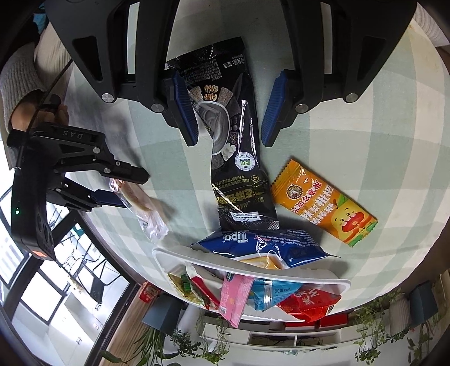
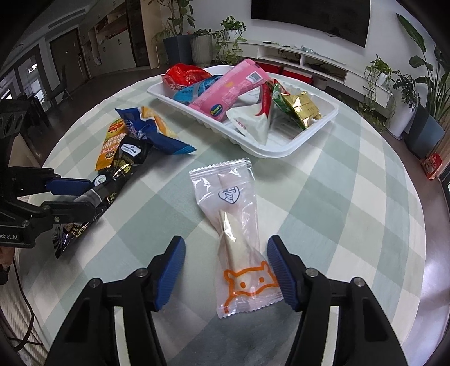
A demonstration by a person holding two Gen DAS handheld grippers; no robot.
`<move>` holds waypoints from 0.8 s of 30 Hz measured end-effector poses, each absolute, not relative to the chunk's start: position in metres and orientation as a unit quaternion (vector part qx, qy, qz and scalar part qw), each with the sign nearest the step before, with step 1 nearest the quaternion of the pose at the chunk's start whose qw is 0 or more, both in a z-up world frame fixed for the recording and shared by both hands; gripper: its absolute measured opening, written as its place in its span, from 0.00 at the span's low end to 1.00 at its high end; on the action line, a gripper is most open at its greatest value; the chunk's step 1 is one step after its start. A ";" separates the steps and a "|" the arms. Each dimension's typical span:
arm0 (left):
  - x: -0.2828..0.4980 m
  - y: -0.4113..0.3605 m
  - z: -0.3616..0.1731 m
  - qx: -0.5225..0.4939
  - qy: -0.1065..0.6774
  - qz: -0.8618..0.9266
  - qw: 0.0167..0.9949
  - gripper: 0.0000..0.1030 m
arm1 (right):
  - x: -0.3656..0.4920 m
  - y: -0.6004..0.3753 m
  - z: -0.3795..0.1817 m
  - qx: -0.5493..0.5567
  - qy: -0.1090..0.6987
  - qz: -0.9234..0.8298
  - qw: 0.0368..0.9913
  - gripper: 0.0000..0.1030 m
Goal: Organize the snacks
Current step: 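Grasp the black bag with the left tool while the right tool grasps the clear orange-printed bag, then carry both bags into the white tray and open both tools to release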
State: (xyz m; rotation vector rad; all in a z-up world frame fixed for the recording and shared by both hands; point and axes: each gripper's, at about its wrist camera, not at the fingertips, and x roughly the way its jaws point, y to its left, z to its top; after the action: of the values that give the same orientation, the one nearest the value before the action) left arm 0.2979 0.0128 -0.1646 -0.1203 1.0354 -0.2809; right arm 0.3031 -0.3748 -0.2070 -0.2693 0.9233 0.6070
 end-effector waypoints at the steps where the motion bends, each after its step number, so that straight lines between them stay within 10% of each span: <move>1: 0.298 0.013 -0.165 -0.058 0.491 -0.134 0.859 0.43 | 0.302 -0.374 -0.207 -0.127 0.436 0.288 0.843 0.52; 24: 0.285 0.023 -0.165 -0.106 0.491 -0.162 0.849 0.24 | 0.286 -0.387 -0.205 -0.018 0.453 0.301 0.839 0.37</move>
State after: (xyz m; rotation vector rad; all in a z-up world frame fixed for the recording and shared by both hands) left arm 0.2848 0.0231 -0.1654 -0.2241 1.0339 -0.3423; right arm 0.2865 -0.3867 -0.2047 -0.0388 0.9578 0.6356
